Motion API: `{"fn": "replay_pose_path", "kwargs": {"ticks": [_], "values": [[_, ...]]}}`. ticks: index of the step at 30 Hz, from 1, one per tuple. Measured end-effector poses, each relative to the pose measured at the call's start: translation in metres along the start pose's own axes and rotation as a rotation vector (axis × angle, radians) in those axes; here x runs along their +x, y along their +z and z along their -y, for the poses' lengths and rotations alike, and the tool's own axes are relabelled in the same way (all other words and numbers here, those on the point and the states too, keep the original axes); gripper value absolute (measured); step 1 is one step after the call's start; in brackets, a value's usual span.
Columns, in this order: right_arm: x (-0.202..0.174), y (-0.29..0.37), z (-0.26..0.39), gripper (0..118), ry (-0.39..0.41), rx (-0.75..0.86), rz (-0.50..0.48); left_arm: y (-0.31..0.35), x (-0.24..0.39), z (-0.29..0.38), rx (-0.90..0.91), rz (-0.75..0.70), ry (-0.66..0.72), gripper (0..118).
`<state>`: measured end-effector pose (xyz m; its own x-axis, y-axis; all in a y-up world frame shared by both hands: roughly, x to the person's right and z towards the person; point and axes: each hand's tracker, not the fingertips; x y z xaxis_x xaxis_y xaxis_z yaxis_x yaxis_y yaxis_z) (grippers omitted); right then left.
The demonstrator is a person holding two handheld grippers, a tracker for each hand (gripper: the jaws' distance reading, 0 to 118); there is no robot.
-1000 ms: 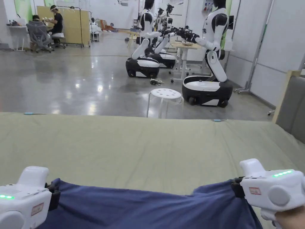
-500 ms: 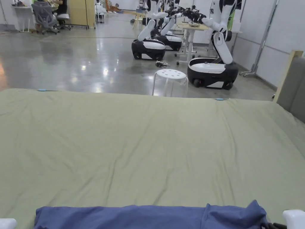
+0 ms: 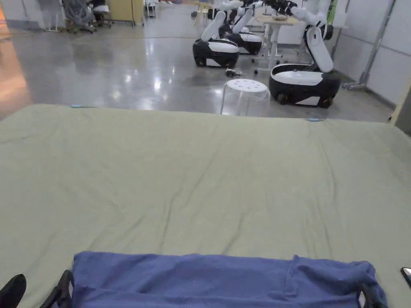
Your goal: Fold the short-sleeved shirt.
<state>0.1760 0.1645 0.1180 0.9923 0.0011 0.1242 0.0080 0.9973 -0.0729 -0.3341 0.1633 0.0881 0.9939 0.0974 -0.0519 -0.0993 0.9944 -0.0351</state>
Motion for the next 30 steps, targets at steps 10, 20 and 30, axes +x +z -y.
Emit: {"fn": "replay_pose_path", "kwargs": {"ticks": [10,20,30], "values": [[0.01,-0.006,0.004,1,-0.066,-0.042,-0.042,-0.02,0.0,0.001,-0.109,-0.006,0.021,5],[-0.001,-0.008,0.006,1,-0.031,-0.049,-0.075,-0.098,-0.073,-0.068,-0.528,0.333,0.342,66],[0.0,-0.01,0.0,1,-0.023,-0.041,-0.075,-0.179,-0.139,0.025,-1.007,0.392,0.82,66]]}}
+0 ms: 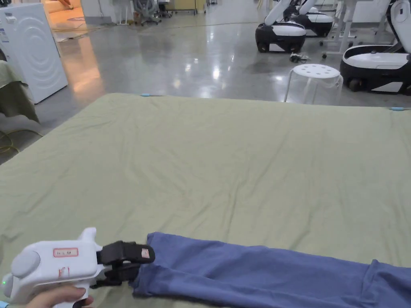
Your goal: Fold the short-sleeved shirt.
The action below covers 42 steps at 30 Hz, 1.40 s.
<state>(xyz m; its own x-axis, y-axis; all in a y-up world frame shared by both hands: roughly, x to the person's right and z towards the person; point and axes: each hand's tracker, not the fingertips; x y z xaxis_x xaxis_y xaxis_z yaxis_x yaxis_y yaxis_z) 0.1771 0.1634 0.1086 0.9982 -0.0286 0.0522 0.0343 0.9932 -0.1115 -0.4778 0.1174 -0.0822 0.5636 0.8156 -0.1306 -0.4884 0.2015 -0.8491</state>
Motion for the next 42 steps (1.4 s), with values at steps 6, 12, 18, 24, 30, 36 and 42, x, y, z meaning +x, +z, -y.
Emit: {"fn": "replay_pose_path", "kwargs": {"ticks": [6,12,18,24,30,36,42], "values": [[0.003,0.003,-0.003,1,-0.017,0.016,-0.009,-0.026,-0.061,-0.001,0.027,0.309,0.254,63],[-0.011,-0.002,-0.008,1,0.061,-0.008,-0.083,-0.046,-0.044,0.009,0.025,0.049,0.082,8],[-0.027,-0.006,-0.017,1,0.125,-0.064,-0.133,-0.021,0.017,0.016,0.101,-0.062,-0.098,8],[-0.047,-0.015,-0.023,1,0.142,-0.227,-0.168,0.005,0.094,0.05,0.223,-0.087,-0.195,8],[-0.054,-0.028,-0.032,1,0.097,-0.346,-0.168,-0.057,0.191,0.122,0.187,-0.111,-0.537,8],[-0.047,-0.026,-0.03,1,0.074,-0.359,-0.167,-0.184,0.232,0.192,0.029,-0.263,-0.811,8],[-0.04,-0.017,-0.026,1,0.052,-0.353,-0.162,-0.203,0.217,0.196,0.003,-0.128,-0.812,67]]}}
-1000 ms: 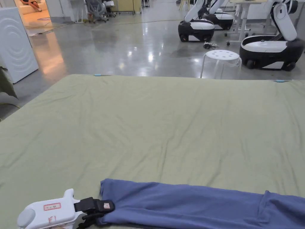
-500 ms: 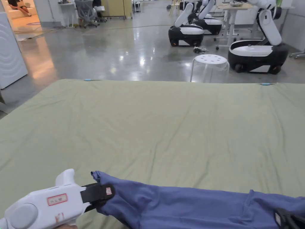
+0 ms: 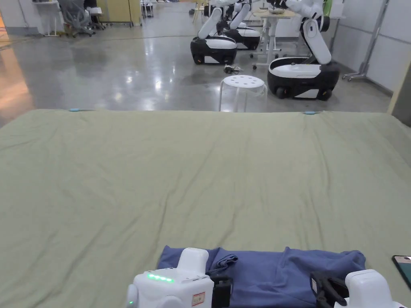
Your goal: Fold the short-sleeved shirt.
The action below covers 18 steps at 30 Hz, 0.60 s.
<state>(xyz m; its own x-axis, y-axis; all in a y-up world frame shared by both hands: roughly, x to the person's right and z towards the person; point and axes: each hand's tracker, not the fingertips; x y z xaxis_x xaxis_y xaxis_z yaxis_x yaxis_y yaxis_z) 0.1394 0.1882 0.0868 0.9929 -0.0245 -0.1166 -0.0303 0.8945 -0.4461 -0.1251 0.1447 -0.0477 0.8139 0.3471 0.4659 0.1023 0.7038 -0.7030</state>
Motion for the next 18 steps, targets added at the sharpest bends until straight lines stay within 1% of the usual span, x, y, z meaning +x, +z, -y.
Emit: {"fn": "replay_pose_path", "kwargs": {"ticks": [1,4,5,7,8,9,10,11,12,13,14,15,16,18], "values": [[0.001,0.001,0.001,1,-0.007,0.002,-0.001,0.019,0.004,-0.006,0.045,0.014,0.01,70],[0.002,0.002,0.002,1,-0.026,0.002,-0.001,0.071,0.001,-0.017,0.152,0.053,-0.008,70],[0.003,0.002,0.003,1,-0.03,0.004,-0.002,0.084,-0.009,-0.019,0.187,0.028,-0.001,70],[0.002,0.002,0.005,1,-0.037,0.008,-0.003,0.091,-0.034,-0.026,0.183,-0.06,0.086,66],[0.002,0.002,0.006,1,-0.041,0.006,-0.003,0.087,-0.048,-0.028,0.132,-0.044,0.138,61],[0.002,0.002,0.007,1,-0.046,0.003,-0.003,0.078,-0.057,-0.027,0.108,-0.019,0.175,46],[0.003,0.002,0.008,1,-0.052,0.0,-0.001,0.072,-0.059,-0.026,0.093,0.031,0.187,34],[0.003,0.002,0.009,1,-0.055,-0.002,0.002,0.065,-0.057,-0.025,0.076,0.077,0.193,31],[0.004,0.004,0.01,1,-0.057,-0.003,0.004,0.054,-0.051,-0.025,0.046,0.079,0.204,31],[0.005,0.006,0.01,1,-0.06,-0.001,0.01,0.04,-0.043,-0.022,0.018,0.042,0.215,30],[0.007,0.009,0.01,1,-0.067,0.003,0.021,0.025,-0.036,-0.021,-0.002,0.024,0.21,26],[0.009,0.012,0.01,1,-0.073,0.004,0.026,0.014,-0.03,-0.018,-0.001,0.051,0.196,22],[0.012,0.014,0.01,1,-0.08,0.005,0.032,0.004,-0.02,-0.016,-0.011,0.092,0.184,22],[0.016,0.017,0.011,1,-0.088,0.002,0.047,-0.021,0.001,-0.012,-0.055,0.093,0.166,22]]}}
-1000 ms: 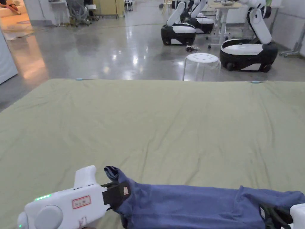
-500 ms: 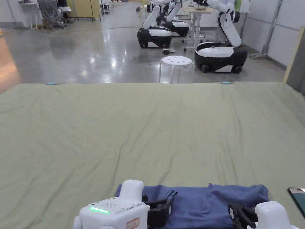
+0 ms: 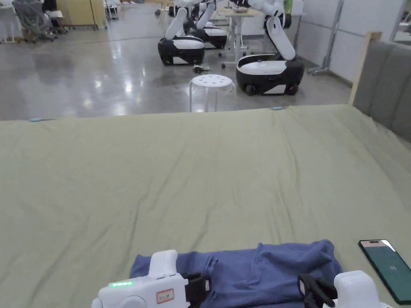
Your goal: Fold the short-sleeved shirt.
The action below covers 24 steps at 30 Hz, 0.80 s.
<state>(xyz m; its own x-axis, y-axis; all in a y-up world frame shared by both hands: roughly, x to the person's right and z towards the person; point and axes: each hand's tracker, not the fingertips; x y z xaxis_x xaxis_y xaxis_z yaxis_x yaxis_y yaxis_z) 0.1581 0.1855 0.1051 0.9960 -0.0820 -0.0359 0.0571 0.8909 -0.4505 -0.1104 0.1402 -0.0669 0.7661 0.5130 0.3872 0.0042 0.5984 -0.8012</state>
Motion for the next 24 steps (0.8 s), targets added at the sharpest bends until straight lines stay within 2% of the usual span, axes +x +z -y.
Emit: {"fn": "replay_pose_path", "kwargs": {"ticks": [3,6,8,11,15,18,19,20,21,24], "values": [[0.004,0.003,0.002,1,-0.003,-0.003,0.013,-0.03,0.01,0.009,-0.054,0.007,0.024,22],[0.004,0.003,0.002,1,-0.002,-0.002,0.018,-0.029,0.026,0.013,-0.054,0.031,-0.019,22],[0.003,0.003,0.001,1,-0.008,0.0,0.011,-0.006,0.027,0.013,0.018,0.027,-0.045,22],[-0.004,-0.001,-0.002,1,0.005,0.001,-0.001,0.054,0.014,0.001,0.18,0.014,-0.015,22],[-0.018,-0.016,-0.003,1,0.02,-0.012,-0.034,0.101,-0.041,-0.011,0.227,-0.204,-0.002,22],[-0.032,-0.021,-0.005,1,0.041,-0.01,-0.061,0.122,-0.063,-0.013,0.237,-0.15,0.077,22],[-0.034,-0.021,-0.006,1,0.04,-0.006,-0.071,0.123,-0.064,-0.014,0.235,-0.142,0.08,30],[-0.036,-0.021,-0.007,1,0.033,-0.003,-0.078,0.124,-0.065,-0.016,0.225,-0.153,0.077,49],[-0.038,-0.02,-0.007,1,0.023,0.002,-0.079,0.125,-0.07,-0.018,0.215,-0.176,0.085,73],[-0.039,-0.019,-0.008,1,0.024,0.004,-0.082,0.135,-0.098,-0.018,0.272,-0.17,0.156,73]]}}
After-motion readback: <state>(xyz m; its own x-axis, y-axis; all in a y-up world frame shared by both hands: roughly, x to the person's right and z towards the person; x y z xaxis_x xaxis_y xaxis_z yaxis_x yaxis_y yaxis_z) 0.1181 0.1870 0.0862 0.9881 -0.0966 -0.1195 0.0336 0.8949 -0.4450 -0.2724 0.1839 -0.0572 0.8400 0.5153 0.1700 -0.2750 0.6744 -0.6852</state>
